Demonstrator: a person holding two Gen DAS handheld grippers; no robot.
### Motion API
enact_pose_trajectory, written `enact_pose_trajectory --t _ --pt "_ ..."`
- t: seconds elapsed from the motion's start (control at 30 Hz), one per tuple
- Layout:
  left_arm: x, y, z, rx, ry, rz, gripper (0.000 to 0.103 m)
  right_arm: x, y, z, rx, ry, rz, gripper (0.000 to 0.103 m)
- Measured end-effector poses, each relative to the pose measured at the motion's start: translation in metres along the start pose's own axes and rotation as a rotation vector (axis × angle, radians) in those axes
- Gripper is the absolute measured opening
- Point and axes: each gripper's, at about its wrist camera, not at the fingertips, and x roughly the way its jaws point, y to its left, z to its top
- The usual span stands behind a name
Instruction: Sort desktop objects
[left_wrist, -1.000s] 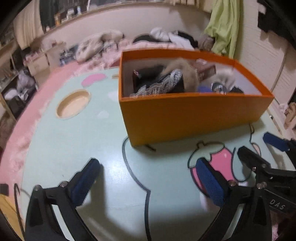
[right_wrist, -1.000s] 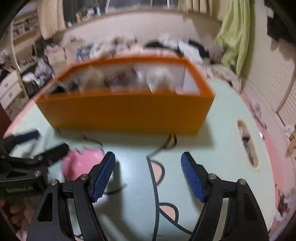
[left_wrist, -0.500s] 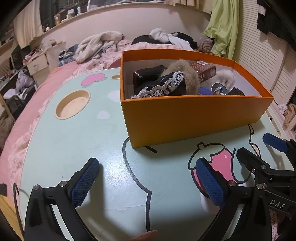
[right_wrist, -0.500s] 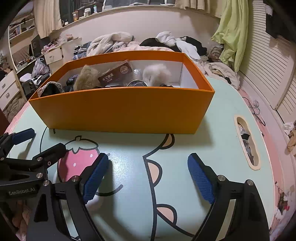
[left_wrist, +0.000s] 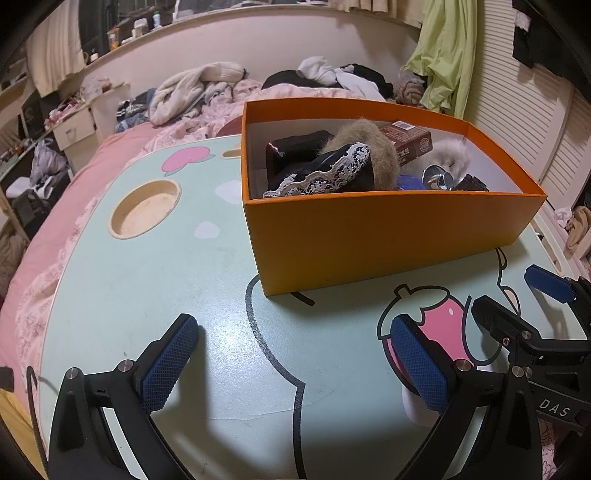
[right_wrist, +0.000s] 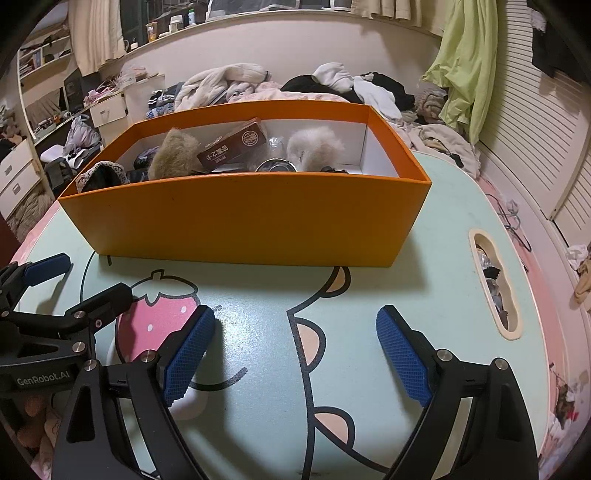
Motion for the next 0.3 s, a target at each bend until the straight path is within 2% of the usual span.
enact_pose_trajectory --t 0.3 --pt "0.0003 -0.0001 0.0005 0.000 0.000 0.000 0.103 -0.0003 0.0006 0.0000 0.000 0.000 0.000 0.089"
